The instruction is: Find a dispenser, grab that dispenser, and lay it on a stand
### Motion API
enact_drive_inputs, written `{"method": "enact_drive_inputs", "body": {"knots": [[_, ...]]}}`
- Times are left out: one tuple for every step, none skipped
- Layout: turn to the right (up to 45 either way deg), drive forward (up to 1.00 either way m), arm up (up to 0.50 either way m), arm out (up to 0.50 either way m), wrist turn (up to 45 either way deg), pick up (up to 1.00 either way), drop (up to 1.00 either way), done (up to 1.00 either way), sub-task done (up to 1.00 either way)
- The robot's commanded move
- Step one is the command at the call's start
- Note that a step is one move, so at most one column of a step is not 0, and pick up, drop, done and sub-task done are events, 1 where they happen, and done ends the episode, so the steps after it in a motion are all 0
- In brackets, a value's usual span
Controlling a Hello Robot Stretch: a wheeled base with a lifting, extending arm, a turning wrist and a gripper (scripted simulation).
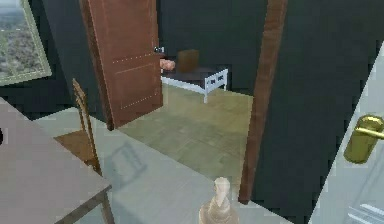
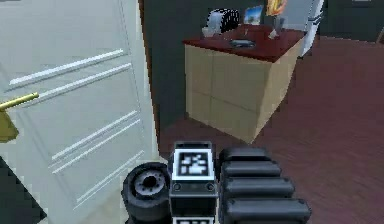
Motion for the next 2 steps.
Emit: {"method": "enact_drive_inputs", "body": {"knots": [[-45.0,0.0,0.0,0.0,0.0,0.0,0.0,0.0,0.0],[-45.0,0.0,0.0,0.0,0.0,0.0,0.0,0.0,0.0]]}}
